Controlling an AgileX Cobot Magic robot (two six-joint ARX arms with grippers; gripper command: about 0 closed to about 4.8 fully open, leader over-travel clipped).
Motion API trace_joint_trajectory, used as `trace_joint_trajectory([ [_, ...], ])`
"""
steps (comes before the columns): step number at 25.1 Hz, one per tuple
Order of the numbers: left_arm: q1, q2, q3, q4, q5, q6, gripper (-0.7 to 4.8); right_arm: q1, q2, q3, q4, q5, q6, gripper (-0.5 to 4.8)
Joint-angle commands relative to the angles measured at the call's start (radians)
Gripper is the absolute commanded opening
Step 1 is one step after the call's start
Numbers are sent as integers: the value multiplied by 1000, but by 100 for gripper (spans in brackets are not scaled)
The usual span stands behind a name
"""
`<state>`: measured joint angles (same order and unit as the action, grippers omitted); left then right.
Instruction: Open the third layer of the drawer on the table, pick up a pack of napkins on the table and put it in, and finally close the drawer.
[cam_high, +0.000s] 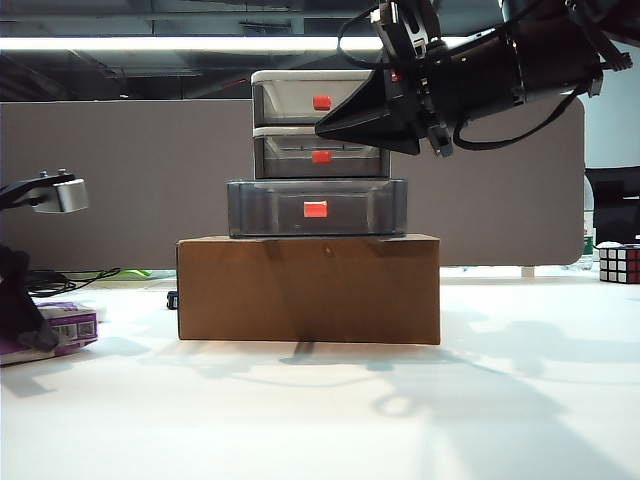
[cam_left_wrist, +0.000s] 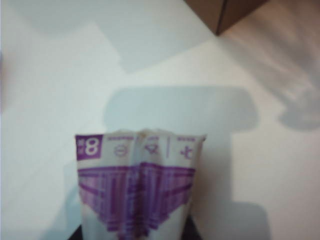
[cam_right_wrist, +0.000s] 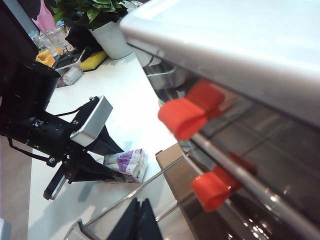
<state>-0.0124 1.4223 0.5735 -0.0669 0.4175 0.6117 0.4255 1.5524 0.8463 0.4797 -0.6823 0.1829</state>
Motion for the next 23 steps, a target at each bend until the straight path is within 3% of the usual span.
trace_joint_trajectory([
  [1, 0, 0, -1, -3, 33, 2, 74, 1, -6, 5, 11, -4, -4, -6],
  [5, -4, -42, 45, -72, 55, -12, 65, 1, -6, 5, 11, -5, -4, -6],
  [9, -72, -208, 153, -215, 58, -18, 67, 0, -6, 5, 11, -5, -4, -6],
  [11, -137, -276, 185, -204, 77, -15, 94, -2, -6, 5, 16, -5, -4, -6],
  [16, -334, -282, 272, -165, 77, -14, 94, -9, -41, 6, 27, -4, -5, -6],
  [19, -455, -209, 327, -103, 38, -18, 94, -12, -86, 5, 23, 0, -11, -6],
  [23, -536, -89, 395, -61, 34, -21, 94, -24, -138, 5, 6, 4, -12, -6],
])
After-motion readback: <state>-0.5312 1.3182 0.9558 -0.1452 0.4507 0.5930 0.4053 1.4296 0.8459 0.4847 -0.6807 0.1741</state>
